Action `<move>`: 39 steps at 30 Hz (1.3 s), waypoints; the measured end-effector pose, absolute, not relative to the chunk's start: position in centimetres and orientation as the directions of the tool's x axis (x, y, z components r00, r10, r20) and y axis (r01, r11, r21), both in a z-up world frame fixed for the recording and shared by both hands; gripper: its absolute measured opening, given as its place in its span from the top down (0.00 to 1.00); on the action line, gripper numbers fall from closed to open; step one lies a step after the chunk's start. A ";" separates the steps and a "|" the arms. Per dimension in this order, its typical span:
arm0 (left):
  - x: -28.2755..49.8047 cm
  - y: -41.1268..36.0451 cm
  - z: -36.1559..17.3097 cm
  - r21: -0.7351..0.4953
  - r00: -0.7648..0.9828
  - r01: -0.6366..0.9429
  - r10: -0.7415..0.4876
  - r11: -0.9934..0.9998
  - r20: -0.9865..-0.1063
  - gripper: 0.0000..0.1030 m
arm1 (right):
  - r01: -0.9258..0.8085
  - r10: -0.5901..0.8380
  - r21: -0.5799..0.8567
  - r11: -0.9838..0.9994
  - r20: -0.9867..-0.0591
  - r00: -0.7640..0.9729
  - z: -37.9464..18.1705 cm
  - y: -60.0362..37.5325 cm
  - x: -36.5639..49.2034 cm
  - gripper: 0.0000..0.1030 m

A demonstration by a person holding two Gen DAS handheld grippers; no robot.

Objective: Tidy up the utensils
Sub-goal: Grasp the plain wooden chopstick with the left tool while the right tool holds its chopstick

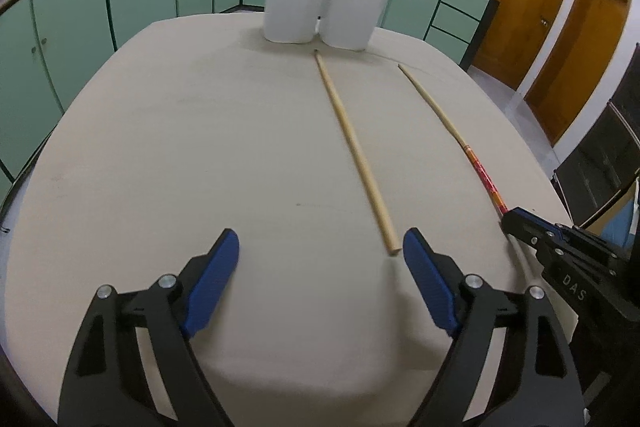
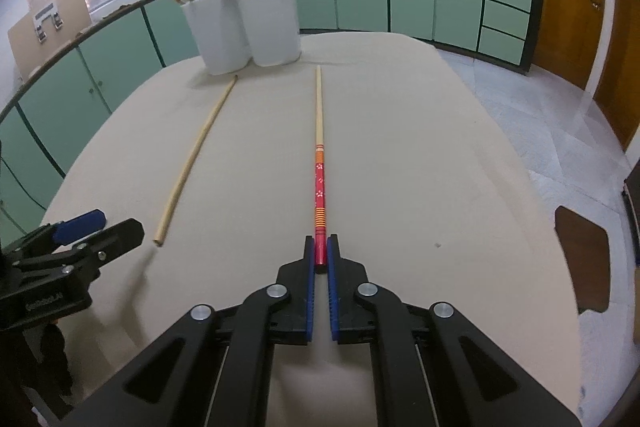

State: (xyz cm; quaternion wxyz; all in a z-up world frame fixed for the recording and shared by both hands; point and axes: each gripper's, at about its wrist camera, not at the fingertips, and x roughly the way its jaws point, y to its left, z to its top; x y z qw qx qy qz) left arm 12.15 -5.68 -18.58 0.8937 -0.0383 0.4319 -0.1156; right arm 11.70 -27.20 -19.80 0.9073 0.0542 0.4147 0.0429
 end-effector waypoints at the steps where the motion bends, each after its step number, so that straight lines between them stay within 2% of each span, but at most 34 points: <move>1: 12.2 -6.0 -18.6 -0.167 0.599 0.176 -0.240 0.970 -0.764 0.23 | -0.033 0.124 0.135 0.990 -0.748 0.652 -19.8 -27.4 11.7 0.94; 6: 12.2 -7.5 -18.7 -0.141 0.596 0.173 -0.218 0.975 -0.773 0.26 | -0.033 0.137 0.152 0.988 -0.747 0.650 -20.0 -27.8 11.9 0.94; 8: 12.3 -7.8 -18.8 -0.122 0.598 0.168 -0.199 0.978 -0.776 0.35 | -0.035 0.137 0.151 0.988 -0.747 0.650 -20.0 -27.8 11.9 0.94; 12: 12.2 -7.9 -18.7 -0.113 0.603 0.158 -0.187 0.981 -0.776 0.46 | -0.038 0.145 0.159 0.987 -0.746 0.650 -20.1 -27.8 11.8 0.94; 20: 11.5 -8.2 -18.6 -0.141 0.608 0.174 -0.219 0.975 -0.763 0.84 | -0.054 0.151 0.152 0.987 -0.748 0.646 -20.1 -27.5 11.8 0.93; 23: 11.7 -7.9 -18.7 -0.165 0.604 0.172 -0.237 0.971 -0.761 0.94 | -0.054 0.166 0.171 0.984 -0.747 0.644 -20.2 -27.8 11.7 0.93; 26: 11.9 -7.6 -18.8 -0.194 0.600 0.168 -0.256 0.967 -0.758 0.94 | -0.055 0.182 0.192 0.980 -0.745 0.642 -20.3 -28.0 11.7 0.94; 39: 11.4 -7.1 -17.5 -0.169 0.625 0.155 -0.229 0.973 -0.746 0.94 | -0.054 0.170 0.179 0.982 -0.736 0.655 -20.0 -27.8 11.6 0.94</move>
